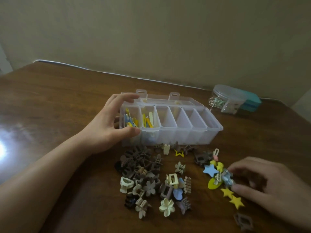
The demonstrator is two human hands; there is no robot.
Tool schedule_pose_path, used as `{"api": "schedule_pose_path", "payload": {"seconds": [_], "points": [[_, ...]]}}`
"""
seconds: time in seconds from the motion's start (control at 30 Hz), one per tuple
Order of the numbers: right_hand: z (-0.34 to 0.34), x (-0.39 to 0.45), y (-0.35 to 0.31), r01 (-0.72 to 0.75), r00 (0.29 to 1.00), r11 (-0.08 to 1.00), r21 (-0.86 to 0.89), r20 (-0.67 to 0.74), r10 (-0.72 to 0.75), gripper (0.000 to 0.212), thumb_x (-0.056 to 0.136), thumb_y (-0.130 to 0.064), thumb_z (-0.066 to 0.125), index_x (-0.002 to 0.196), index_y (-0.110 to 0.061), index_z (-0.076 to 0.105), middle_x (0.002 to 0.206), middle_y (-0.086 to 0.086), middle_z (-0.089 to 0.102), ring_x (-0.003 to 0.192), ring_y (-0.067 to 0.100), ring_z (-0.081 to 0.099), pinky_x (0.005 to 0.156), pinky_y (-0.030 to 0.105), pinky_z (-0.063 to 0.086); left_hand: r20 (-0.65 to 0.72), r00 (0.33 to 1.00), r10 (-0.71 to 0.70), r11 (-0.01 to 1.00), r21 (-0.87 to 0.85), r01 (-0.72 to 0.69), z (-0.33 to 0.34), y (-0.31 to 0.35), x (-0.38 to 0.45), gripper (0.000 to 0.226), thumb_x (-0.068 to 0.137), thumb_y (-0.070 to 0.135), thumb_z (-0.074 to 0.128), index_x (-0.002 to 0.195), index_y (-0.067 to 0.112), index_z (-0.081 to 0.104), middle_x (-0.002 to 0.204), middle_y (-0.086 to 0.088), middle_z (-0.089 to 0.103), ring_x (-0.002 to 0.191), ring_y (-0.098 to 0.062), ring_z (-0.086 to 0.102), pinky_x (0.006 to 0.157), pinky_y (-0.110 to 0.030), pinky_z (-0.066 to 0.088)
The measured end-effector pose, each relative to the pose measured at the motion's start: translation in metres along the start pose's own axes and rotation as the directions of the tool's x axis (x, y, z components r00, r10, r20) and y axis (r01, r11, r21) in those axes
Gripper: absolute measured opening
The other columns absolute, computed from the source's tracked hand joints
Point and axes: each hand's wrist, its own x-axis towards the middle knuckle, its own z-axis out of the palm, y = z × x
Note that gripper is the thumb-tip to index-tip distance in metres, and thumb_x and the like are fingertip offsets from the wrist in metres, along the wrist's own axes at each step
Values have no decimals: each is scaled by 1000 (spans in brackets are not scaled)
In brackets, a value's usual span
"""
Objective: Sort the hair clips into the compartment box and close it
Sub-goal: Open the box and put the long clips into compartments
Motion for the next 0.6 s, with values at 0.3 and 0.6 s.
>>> {"api": "schedule_pose_path", "payload": {"seconds": [0.3,0.6], "points": [[3,-4,3,21,988,1000,1,-152,-21,46,71,-85,35,97,-57,59,103,-32,61,92,-4,60,69,17,49,23,999,31,997,-65,-29,1,2,-2,71,64,55,70,131,48,47,139,20,45,123,5,52,88,-18,54],[-44,54,-52,286,900,869,405,-425,-98,11,75,-37,67,86,-33,69,84,-6,71,71,13,67,61,23,56,36,997,69,996,-60,-67,5,5,-2,72,67,54,68,134,38,48,135,19,43,123,4,52,92,-16,51]]}}
